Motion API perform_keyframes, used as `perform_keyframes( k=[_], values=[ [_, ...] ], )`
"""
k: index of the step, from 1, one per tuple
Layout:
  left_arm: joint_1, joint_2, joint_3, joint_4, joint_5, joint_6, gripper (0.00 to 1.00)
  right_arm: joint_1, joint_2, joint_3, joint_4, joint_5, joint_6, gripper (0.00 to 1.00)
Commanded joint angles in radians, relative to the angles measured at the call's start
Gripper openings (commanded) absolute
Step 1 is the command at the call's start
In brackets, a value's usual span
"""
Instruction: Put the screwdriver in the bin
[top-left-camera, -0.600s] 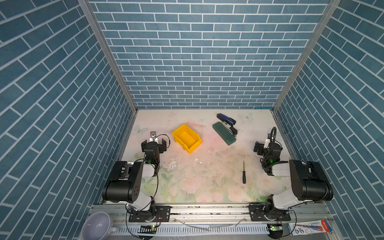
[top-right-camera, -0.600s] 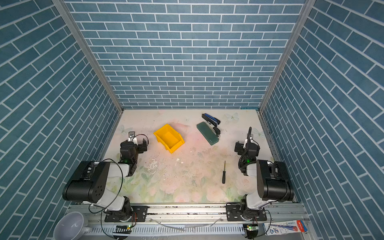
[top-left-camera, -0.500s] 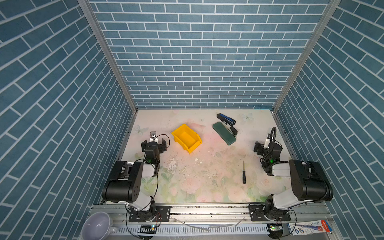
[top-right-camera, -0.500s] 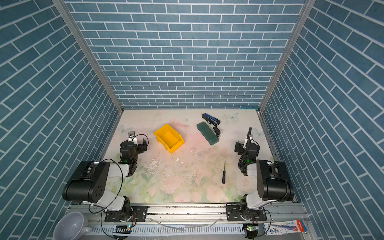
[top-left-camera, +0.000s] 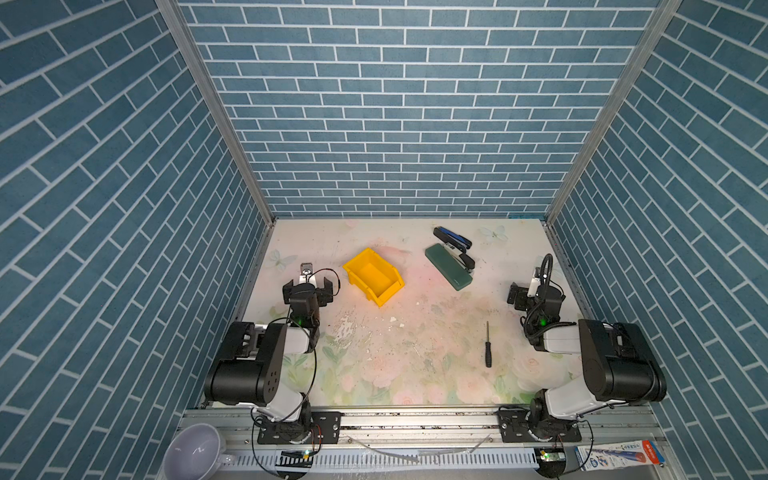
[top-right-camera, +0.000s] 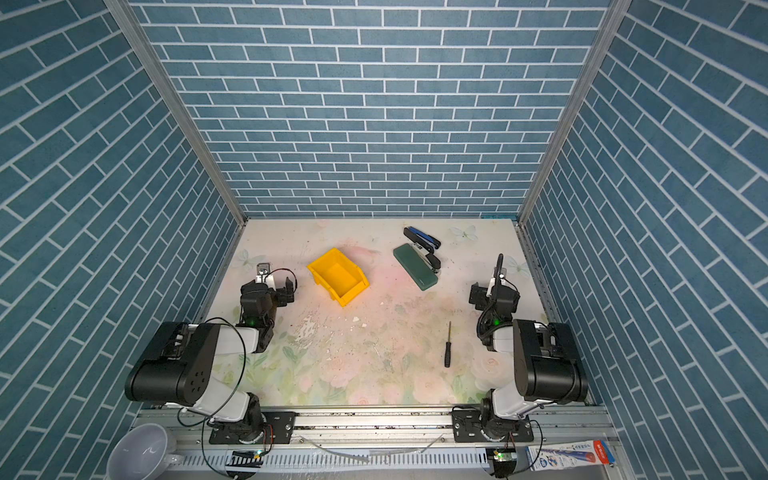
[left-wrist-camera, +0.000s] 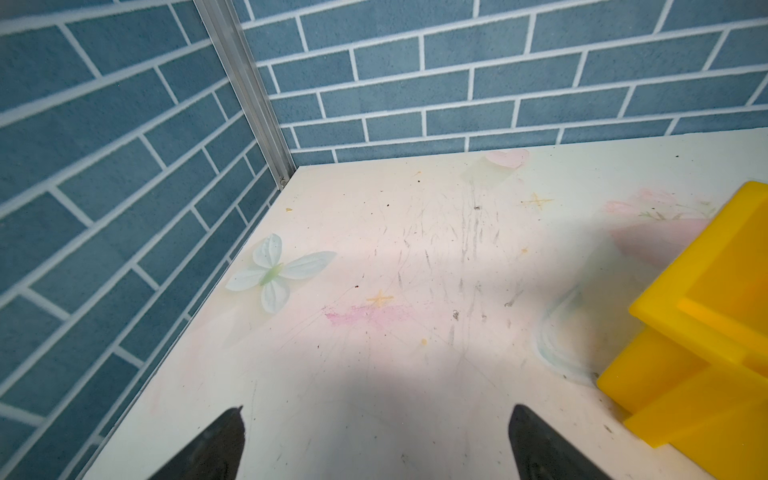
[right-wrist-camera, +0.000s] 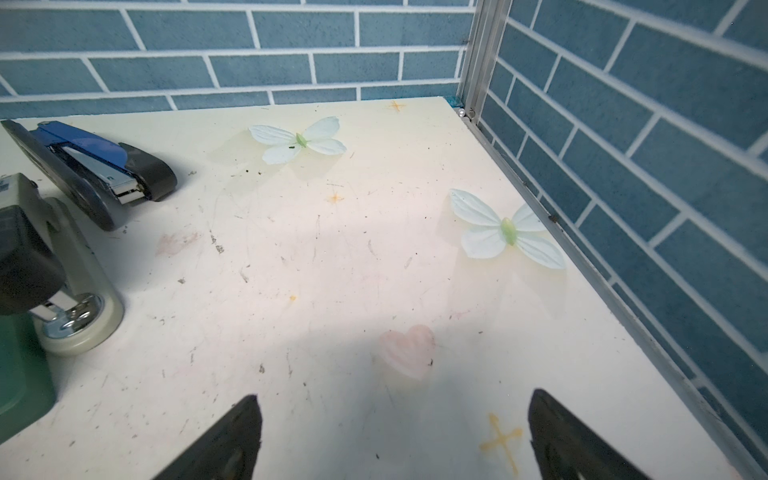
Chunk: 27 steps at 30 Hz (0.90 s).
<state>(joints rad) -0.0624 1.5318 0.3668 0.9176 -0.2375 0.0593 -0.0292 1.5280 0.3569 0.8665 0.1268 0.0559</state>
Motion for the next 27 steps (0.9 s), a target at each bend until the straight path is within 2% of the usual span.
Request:
perform_keyframes(
  k=[1, 4, 9, 15, 18, 22, 27],
  values=[
    [-0.002, 0.003, -0.001, -0.002, 0.012, 0.0, 1.0, -0.003, 0.009, 0.034, -0.001, -0.006, 0.015, 0.99],
    [-0.005, 0.002, 0.002, -0.008, 0.085, 0.029, 1.0, -0.004, 0.009, 0.034, 0.0, -0.006, 0.015, 0.99],
    [-0.005, 0.002, 0.004, -0.011, 0.093, 0.03, 1.0, -0.004, -0.014, 0.023, 0.006, -0.014, 0.012, 0.99],
    [-0.016, -0.04, -0.019, 0.005, 0.056, 0.034, 1.0, 0.0, -0.196, 0.027, -0.167, -0.021, 0.015, 0.99],
    [-0.05, -0.17, 0.012, -0.151, 0.051, 0.073, 1.0, 0.009, -0.308, 0.046, -0.303, -0.023, 0.062, 0.99],
    [-0.157, -0.331, 0.09, -0.358, 0.04, 0.142, 1.0, 0.034, -0.439, 0.089, -0.519, -0.033, 0.157, 0.99],
    [-0.314, -0.415, 0.211, -0.57, 0.142, 0.187, 1.0, 0.077, -0.552, 0.151, -0.779, -0.042, 0.342, 0.99]
  ],
)
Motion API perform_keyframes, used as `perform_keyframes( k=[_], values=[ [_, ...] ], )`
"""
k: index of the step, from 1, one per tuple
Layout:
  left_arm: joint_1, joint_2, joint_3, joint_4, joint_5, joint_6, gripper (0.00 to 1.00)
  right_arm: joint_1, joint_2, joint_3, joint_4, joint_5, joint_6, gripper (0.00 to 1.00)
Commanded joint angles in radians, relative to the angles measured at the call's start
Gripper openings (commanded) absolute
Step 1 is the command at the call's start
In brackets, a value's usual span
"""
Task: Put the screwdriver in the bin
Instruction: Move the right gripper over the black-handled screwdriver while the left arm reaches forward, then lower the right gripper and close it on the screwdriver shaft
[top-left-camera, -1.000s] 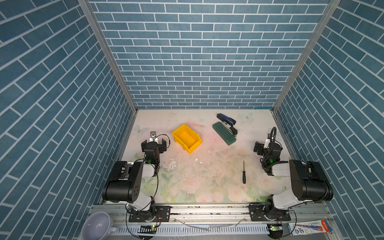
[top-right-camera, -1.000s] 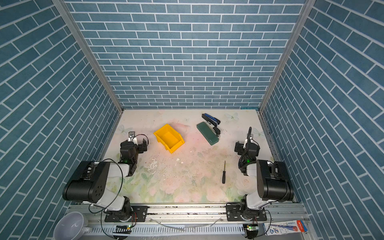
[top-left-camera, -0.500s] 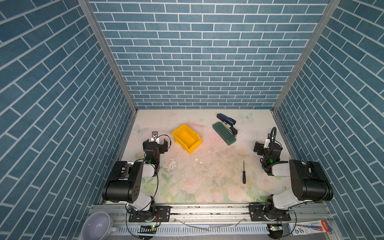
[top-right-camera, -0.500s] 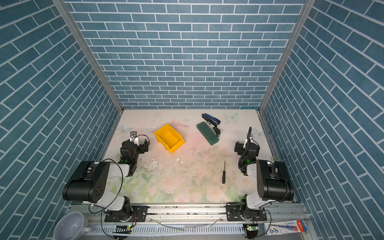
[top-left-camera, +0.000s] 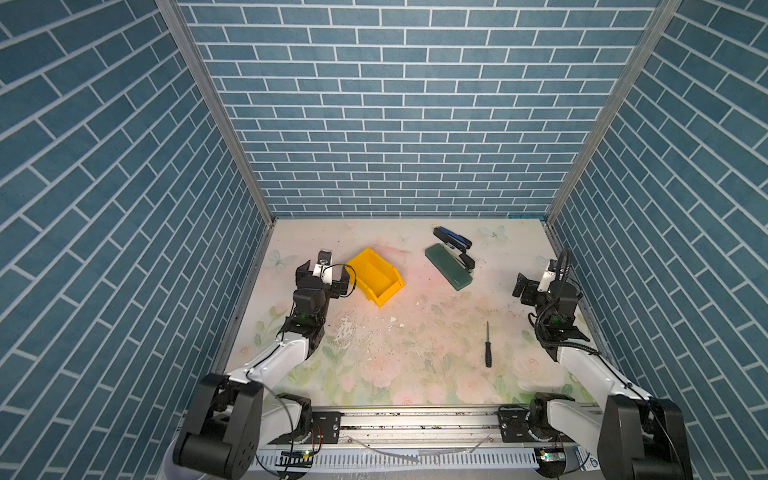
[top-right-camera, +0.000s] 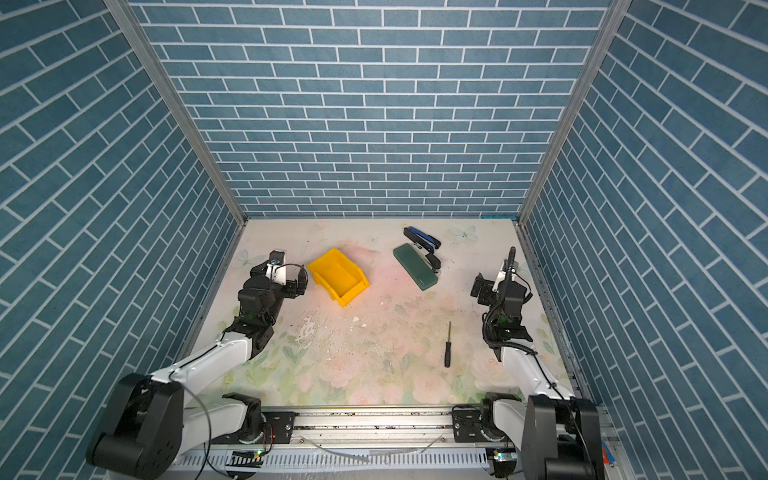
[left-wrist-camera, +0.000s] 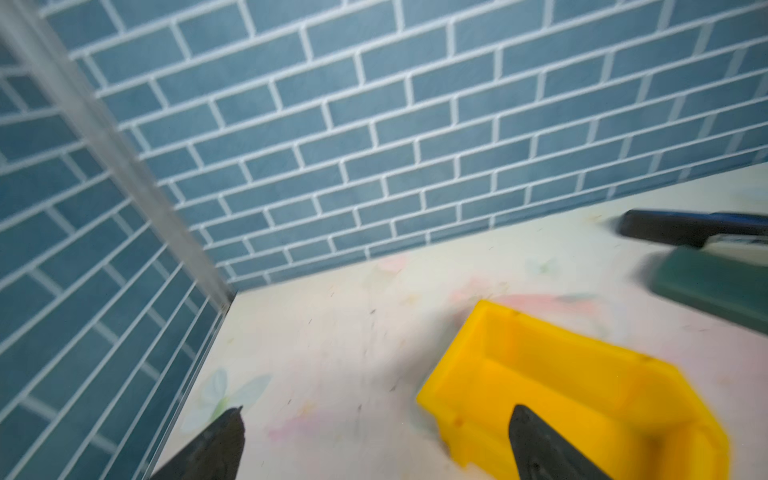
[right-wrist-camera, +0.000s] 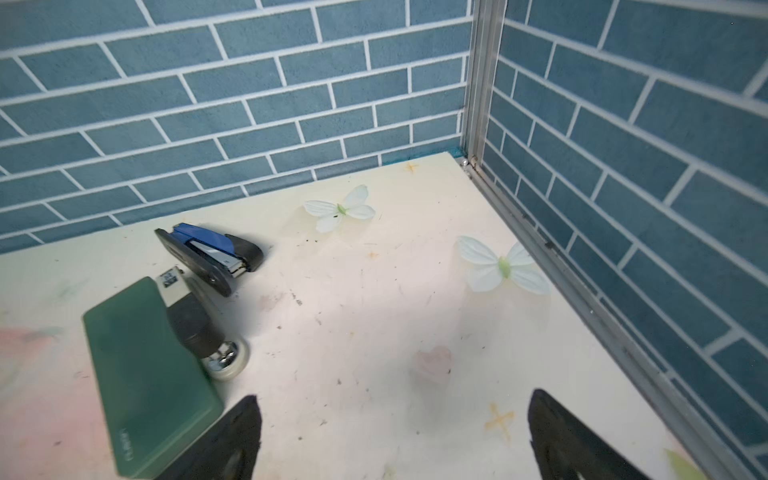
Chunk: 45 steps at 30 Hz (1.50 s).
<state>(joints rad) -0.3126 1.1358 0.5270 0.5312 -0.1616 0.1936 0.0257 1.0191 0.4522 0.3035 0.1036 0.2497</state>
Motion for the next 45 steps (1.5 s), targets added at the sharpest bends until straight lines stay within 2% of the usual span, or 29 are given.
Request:
perform_keyframes(
  k=[1, 10, 15, 17, 20, 22, 26, 31, 39, 45],
  values=[
    [-0.099, -0.025, 0.082, -0.24, 0.094, 0.066, 1.0, 0.04, -0.066, 0.06, -0.251, -0.019, 0.174, 0.99],
    [-0.359, -0.013, 0.284, -0.587, 0.251, 0.089, 1.0, 0.2, -0.235, 0.035, -0.492, 0.025, 0.258, 0.99],
    [-0.471, 0.005, 0.276, -0.57, 0.32, 0.11, 1.0, 0.266, -0.273, 0.021, -0.592, 0.035, 0.293, 0.99],
    [-0.508, 0.016, 0.266, -0.542, 0.34, 0.106, 1.0, 0.279, -0.254, 0.028, -0.637, 0.013, 0.324, 0.99],
    [-0.563, 0.037, 0.252, -0.519, 0.326, 0.106, 1.0, 0.285, -0.15, 0.058, -0.723, -0.038, 0.357, 0.99],
    [-0.584, 0.049, 0.23, -0.492, 0.323, 0.1, 1.0, 0.296, -0.055, 0.092, -0.781, -0.057, 0.361, 0.99],
    [-0.6, 0.06, 0.184, -0.415, 0.334, 0.069, 1.0, 0.325, 0.033, 0.116, -0.803, -0.067, 0.374, 0.98],
    [-0.615, 0.073, 0.142, -0.362, 0.314, 0.05, 1.0, 0.363, 0.13, 0.124, -0.78, -0.097, 0.384, 0.85],
    [-0.655, 0.096, 0.102, -0.322, 0.281, 0.038, 1.0, 0.382, 0.237, 0.164, -0.765, -0.111, 0.387, 0.44],
    [-0.664, 0.101, 0.091, -0.332, 0.264, 0.033, 1.0, 0.383, 0.311, 0.184, -0.771, -0.107, 0.382, 0.26]
  ],
)
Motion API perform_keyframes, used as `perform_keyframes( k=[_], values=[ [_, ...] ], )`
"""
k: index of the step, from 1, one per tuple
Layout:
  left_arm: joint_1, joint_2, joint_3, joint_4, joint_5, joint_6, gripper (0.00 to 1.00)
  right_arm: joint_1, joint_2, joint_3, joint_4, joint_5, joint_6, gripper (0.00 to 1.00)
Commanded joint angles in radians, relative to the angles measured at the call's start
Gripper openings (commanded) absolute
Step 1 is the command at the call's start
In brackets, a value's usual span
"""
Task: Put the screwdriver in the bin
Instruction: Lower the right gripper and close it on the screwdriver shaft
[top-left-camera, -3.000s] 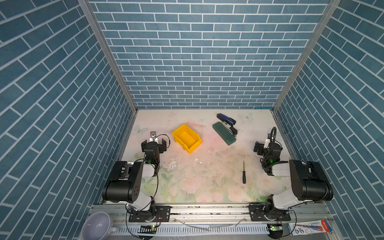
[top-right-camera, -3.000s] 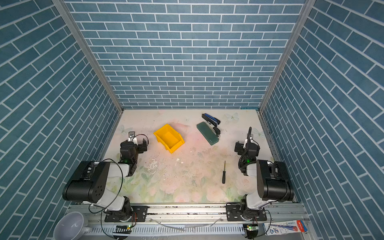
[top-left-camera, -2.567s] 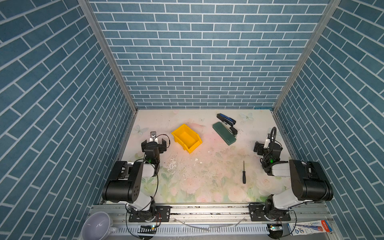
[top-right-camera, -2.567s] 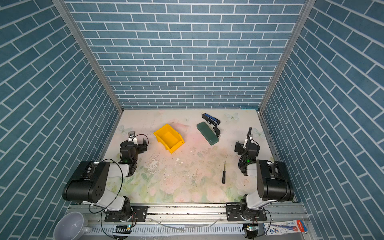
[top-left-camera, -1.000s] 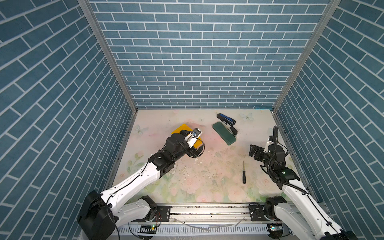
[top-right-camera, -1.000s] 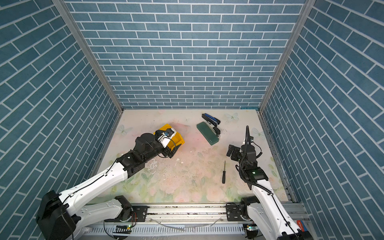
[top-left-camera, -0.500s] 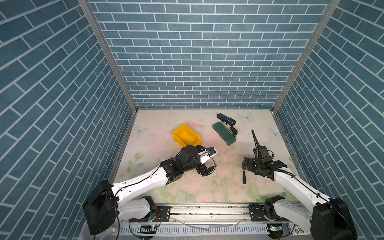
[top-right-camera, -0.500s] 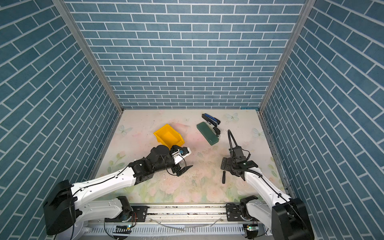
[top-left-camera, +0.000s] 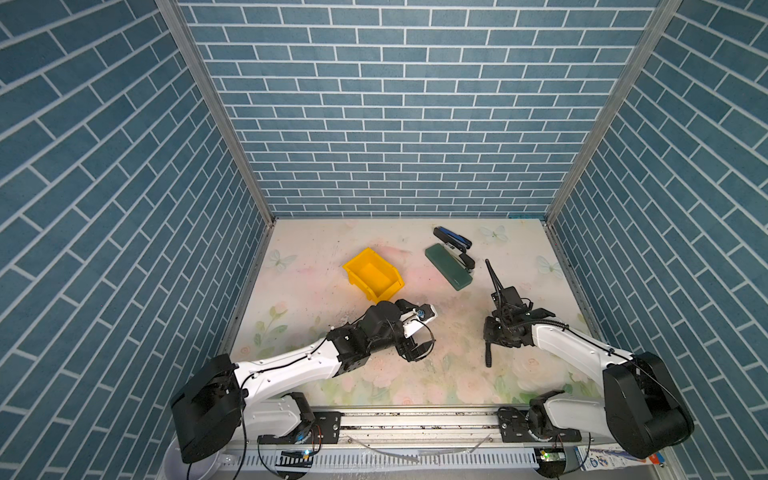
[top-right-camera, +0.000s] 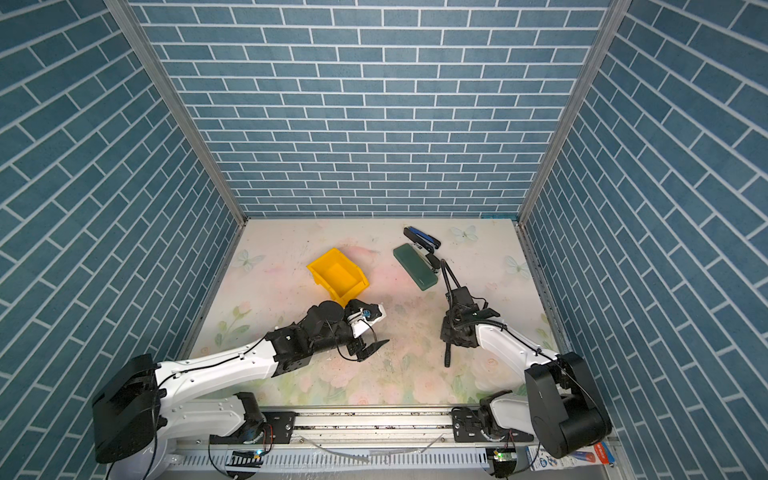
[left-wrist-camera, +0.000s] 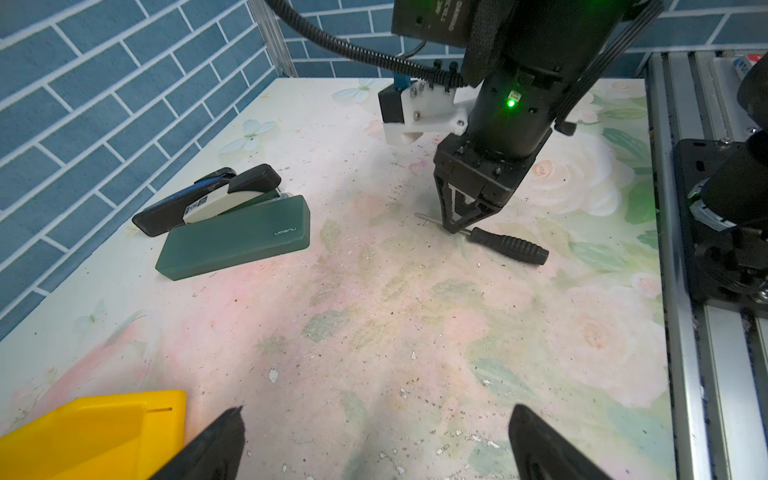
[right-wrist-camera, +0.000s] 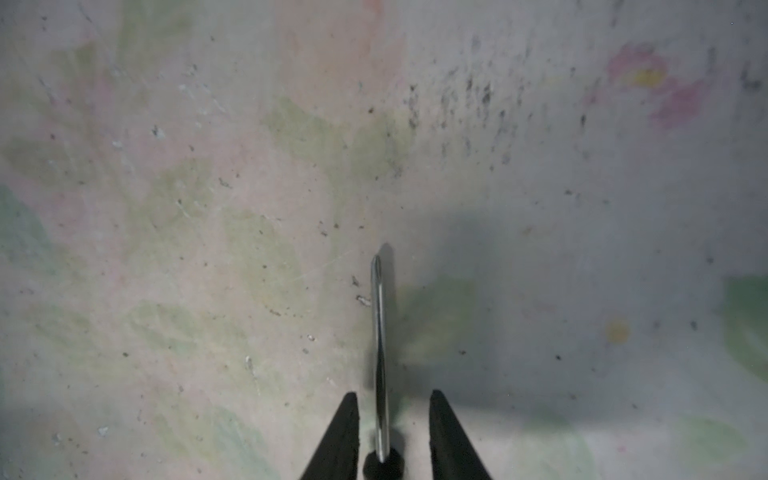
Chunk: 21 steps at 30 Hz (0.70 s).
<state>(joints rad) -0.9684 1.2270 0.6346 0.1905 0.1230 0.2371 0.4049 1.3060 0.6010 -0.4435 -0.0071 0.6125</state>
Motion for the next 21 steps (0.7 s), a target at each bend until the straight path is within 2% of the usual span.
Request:
perform_keyframes(
  k=[1, 8, 12, 21],
  values=[
    [-0.01, 0.008, -0.018, 0.003, -0.025, -0.012, 1.0, 0.005, 0.033, 0.04, -0.024, 0.003, 0.022, 0.23],
    [-0.012, 0.007, -0.017, -0.021, -0.036, -0.015, 1.0, 0.004, 0.077, 0.066, -0.027, 0.001, 0.027, 0.1],
    [-0.012, -0.015, -0.041, 0.005, -0.083, -0.057, 1.0, 0.005, 0.09, 0.082, -0.036, -0.005, 0.027, 0.0],
    [-0.011, -0.083, -0.111, 0.128, -0.149, -0.223, 1.0, 0.005, 0.054, 0.105, 0.04, -0.025, 0.008, 0.0]
  ],
)
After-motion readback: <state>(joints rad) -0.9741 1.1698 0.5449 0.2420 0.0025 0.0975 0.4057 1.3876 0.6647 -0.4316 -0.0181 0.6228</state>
